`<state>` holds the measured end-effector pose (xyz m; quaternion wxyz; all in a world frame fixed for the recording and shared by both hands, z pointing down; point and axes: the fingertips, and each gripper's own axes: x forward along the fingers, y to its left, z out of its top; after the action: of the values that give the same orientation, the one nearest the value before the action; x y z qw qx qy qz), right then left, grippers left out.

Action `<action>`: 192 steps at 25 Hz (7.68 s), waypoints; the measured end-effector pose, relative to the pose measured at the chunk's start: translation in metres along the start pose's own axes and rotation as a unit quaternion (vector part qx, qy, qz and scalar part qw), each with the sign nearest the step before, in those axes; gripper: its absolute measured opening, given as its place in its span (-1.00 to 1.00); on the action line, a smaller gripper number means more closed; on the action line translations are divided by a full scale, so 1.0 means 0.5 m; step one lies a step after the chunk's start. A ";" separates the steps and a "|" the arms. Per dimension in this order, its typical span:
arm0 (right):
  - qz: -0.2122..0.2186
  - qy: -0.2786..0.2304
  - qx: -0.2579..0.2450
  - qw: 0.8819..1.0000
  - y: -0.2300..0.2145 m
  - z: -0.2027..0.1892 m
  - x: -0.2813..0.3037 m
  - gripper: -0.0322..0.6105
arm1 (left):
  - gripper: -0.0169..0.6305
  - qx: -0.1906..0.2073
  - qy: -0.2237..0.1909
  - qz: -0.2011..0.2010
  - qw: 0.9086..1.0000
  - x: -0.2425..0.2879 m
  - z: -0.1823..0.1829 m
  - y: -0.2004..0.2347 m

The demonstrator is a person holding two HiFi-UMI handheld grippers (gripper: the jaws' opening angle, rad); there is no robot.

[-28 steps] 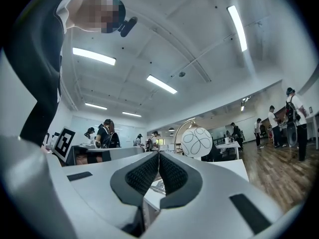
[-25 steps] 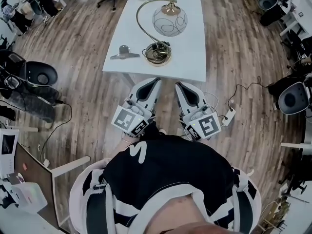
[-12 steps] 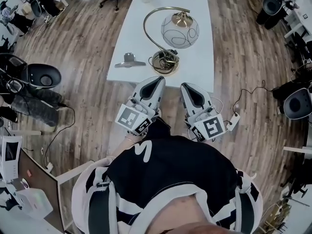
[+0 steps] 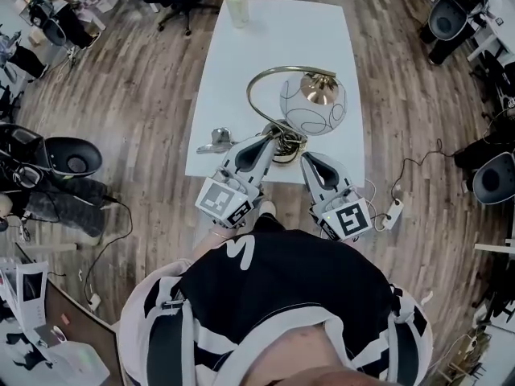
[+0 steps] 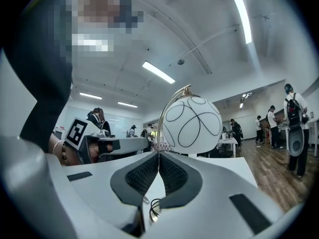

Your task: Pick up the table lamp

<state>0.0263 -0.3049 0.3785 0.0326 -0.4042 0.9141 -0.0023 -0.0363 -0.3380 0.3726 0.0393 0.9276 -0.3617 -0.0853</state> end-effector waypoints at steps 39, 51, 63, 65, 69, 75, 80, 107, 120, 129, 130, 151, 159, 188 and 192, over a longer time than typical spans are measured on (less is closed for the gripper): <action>-0.080 0.139 0.005 0.987 -0.168 -0.266 0.075 -0.44 | -0.25 0.006 0.104 0.046 0.993 0.084 -0.205 0.145; -0.088 0.157 0.019 0.983 -0.187 -0.311 0.104 -0.44 | -0.25 0.005 0.135 0.040 0.990 0.111 -0.241 0.145; -0.101 0.166 0.025 0.981 -0.200 -0.331 0.128 -0.44 | -0.25 -0.016 0.135 0.085 0.987 0.129 -0.261 0.161; -0.104 0.163 0.025 0.981 -0.204 -0.332 0.133 -0.45 | -0.25 -0.023 0.127 0.086 0.988 0.130 -0.264 0.162; -0.112 0.158 0.030 0.981 -0.213 -0.333 0.144 -0.45 | -0.25 -0.027 0.125 0.087 0.988 0.133 -0.269 0.161; -0.123 0.146 0.033 0.981 -0.218 -0.329 0.163 -0.51 | -0.31 -0.025 0.139 0.086 0.986 0.156 -0.286 0.158; -0.127 0.140 0.040 0.981 -0.224 -0.335 0.175 -0.70 | -0.44 -0.014 0.122 0.060 0.991 0.163 -0.283 0.147; -0.136 0.099 0.042 0.985 -0.227 -0.314 0.178 -0.85 | -0.94 0.001 0.098 0.044 0.994 0.174 -0.271 0.109; -0.130 0.087 0.041 0.987 -0.239 -0.240 0.207 -0.85 | -0.95 0.007 0.100 0.068 0.993 0.194 -0.202 0.124; -0.126 0.077 0.023 0.989 -0.254 -0.159 0.228 -0.85 | -0.94 0.020 0.090 0.066 0.994 0.220 -0.125 0.125; -0.124 0.077 0.020 0.989 -0.254 -0.149 0.230 -0.85 | -0.95 0.017 0.090 0.068 0.994 0.222 -0.116 0.125; -0.114 0.061 0.023 0.991 -0.241 -0.091 0.194 -0.85 | -0.94 0.052 0.086 0.072 0.992 0.220 -0.066 0.076; -0.095 0.062 0.021 0.993 -0.215 -0.103 0.153 -0.85 | -0.94 0.049 0.082 0.085 0.992 0.191 -0.082 0.035; -0.103 0.068 0.009 0.992 0.091 -0.073 -0.007 -0.85 | -0.94 0.042 0.078 0.064 0.994 -0.109 -0.036 -0.129; -0.111 0.070 0.013 0.991 0.180 -0.071 -0.048 -0.85 | -0.94 0.043 0.087 0.055 0.994 -0.197 -0.028 -0.170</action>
<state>-0.0260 -0.2274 0.4127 -0.0263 -0.5015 0.8635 -0.0464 -0.0482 -0.2086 0.3879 0.0351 0.9112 -0.4103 0.0132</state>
